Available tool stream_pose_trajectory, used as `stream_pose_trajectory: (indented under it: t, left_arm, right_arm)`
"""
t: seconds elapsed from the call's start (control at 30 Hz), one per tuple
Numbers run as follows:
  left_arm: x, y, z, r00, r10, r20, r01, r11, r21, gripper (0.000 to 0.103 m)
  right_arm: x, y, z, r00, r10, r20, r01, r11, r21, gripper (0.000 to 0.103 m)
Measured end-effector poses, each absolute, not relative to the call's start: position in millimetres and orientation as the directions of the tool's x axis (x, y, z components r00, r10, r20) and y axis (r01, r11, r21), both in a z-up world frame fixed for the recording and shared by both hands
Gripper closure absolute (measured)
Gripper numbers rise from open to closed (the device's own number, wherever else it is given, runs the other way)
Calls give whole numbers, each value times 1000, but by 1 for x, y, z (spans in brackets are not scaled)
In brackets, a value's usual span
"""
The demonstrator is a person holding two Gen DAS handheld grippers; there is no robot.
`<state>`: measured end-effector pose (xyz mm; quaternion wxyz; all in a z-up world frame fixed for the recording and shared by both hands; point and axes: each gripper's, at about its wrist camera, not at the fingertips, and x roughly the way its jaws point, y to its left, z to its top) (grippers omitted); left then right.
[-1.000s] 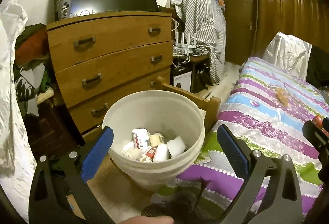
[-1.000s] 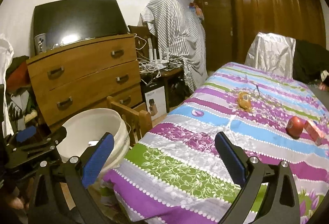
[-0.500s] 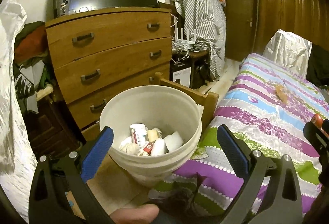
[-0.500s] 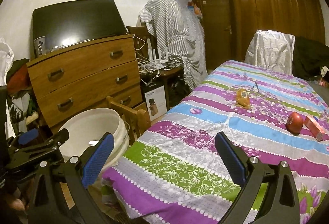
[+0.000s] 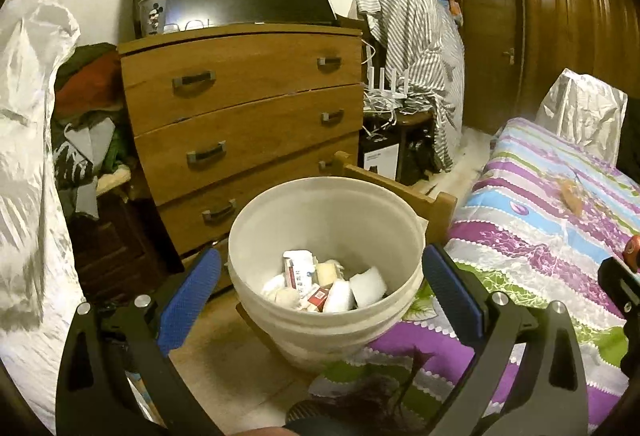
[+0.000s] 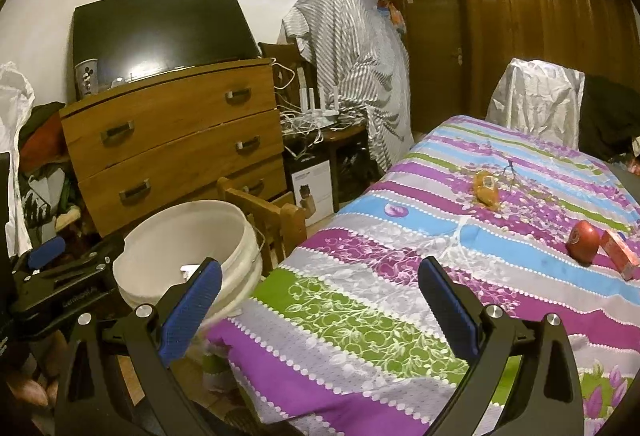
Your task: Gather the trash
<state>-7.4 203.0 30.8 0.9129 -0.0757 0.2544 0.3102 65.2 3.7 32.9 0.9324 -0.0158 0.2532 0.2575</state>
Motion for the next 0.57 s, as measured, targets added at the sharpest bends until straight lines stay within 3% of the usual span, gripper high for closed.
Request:
stream_pose_trajectory:
  t: [0.2, 0.57]
  left_arm:
    - [-21, 214, 36, 647, 584, -489, -648, 760, 51, 6]
    - [-33, 236, 20, 613, 568, -549, -668, 744, 25, 6]
  right_arm:
    - [65, 22, 25, 702, 508, -499, -525, 843, 119, 5]
    - [50, 53, 11, 635, 555, -537, -619, 781, 76, 5]
